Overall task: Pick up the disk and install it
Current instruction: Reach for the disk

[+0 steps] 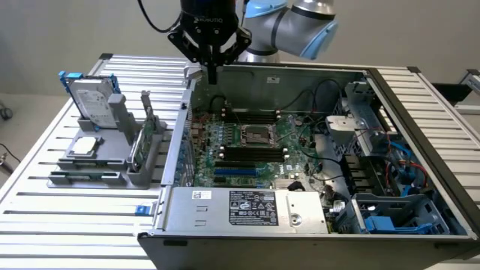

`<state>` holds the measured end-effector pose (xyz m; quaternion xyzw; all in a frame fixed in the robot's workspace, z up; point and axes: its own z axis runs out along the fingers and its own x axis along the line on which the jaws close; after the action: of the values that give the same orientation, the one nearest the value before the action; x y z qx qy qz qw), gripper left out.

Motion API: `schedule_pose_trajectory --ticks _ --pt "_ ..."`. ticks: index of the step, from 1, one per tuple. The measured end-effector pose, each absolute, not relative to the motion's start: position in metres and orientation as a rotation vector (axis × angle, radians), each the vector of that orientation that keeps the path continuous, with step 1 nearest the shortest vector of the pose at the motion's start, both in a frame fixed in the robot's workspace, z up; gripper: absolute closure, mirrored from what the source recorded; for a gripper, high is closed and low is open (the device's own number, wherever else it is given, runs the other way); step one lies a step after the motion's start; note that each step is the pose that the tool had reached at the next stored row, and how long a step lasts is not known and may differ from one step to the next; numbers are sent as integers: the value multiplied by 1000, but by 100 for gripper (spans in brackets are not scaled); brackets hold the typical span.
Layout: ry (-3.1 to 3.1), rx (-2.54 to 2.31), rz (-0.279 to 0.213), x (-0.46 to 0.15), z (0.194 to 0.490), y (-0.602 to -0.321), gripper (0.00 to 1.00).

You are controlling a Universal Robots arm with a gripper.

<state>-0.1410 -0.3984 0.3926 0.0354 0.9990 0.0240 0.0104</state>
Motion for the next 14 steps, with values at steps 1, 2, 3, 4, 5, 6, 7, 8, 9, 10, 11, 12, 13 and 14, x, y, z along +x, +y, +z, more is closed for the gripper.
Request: schedule_pose_trajectory --ticks 1,2,3,4,5,6,7,8,9,10,11,12,13,14 --pt "3118 110 75 -145 393 -398 89" --pt "3118 110 75 -150 393 -398 89" --pt "3118 110 75 -155 393 -397 89" --pt "3118 110 75 -159 393 -396 89" --pt "3117 110 75 -164 392 -395 89" --pt "3117 110 75 -168 392 -393 89" --pt "3117 110 75 -173 392 -391 89" --pt "3117 110 75 -177 392 -389 89" --pt "3117 110 75 -182 392 -387 89" --pt "3117 110 75 -187 392 -385 89" --pt "3117 110 75 -191 392 -383 89" --pt "3116 110 75 -196 391 -381 89" --pt "3116 110 75 -200 391 -379 89" --pt "3116 111 75 -205 391 -377 89"
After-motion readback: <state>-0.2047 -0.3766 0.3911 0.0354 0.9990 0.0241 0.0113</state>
